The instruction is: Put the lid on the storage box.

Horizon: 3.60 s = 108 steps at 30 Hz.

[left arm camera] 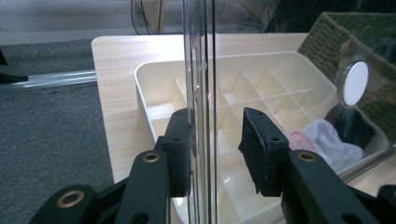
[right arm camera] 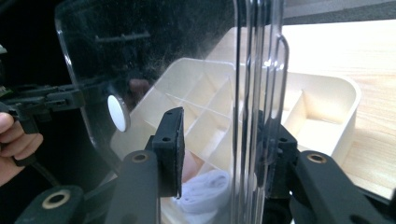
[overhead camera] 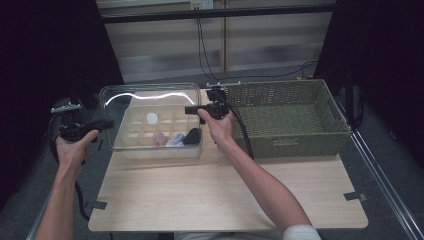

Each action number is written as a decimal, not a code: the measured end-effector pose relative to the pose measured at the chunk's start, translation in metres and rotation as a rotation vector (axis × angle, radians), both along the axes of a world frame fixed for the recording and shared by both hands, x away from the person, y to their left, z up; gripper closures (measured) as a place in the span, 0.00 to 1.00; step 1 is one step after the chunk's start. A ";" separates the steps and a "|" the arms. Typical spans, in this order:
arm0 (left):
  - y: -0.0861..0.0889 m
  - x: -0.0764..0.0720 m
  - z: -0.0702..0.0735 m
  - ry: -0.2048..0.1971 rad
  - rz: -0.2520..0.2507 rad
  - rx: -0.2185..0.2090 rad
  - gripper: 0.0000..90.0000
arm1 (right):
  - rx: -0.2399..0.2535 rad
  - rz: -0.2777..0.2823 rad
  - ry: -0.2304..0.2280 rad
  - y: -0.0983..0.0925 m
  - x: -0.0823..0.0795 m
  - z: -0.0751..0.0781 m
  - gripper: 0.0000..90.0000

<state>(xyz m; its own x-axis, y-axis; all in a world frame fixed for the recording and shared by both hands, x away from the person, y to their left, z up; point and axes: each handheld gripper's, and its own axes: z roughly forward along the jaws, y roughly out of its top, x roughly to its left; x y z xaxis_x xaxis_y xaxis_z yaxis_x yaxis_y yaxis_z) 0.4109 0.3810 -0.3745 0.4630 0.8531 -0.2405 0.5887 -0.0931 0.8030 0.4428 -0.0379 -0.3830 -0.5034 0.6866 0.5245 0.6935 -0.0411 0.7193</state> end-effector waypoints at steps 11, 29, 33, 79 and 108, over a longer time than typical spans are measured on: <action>-0.003 0.014 -0.009 0.020 -0.001 0.004 0.69 | -0.032 -0.016 -0.004 0.002 0.008 -0.005 0.63; -0.007 0.034 -0.023 0.075 -0.020 0.018 0.60 | -0.098 -0.058 0.007 0.011 0.019 -0.017 0.54; -0.007 0.038 -0.028 0.087 -0.017 0.007 0.58 | -0.122 -0.062 0.019 0.014 0.023 -0.019 0.52; -0.002 0.055 -0.063 0.164 -0.027 -0.040 0.49 | -0.227 -0.069 0.086 0.027 0.036 -0.047 0.30; -0.004 0.054 -0.067 0.135 0.011 -0.059 0.44 | -0.286 -0.147 0.156 0.025 0.039 -0.059 0.28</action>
<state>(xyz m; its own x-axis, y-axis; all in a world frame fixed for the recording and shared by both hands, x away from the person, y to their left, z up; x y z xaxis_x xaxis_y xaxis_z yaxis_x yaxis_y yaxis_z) 0.4646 0.3773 -0.4413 0.4138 0.8405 -0.3498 0.6927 -0.0415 0.7200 0.4815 -0.0134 -0.4421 -0.3171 0.8761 0.3632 0.7974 0.0390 0.6022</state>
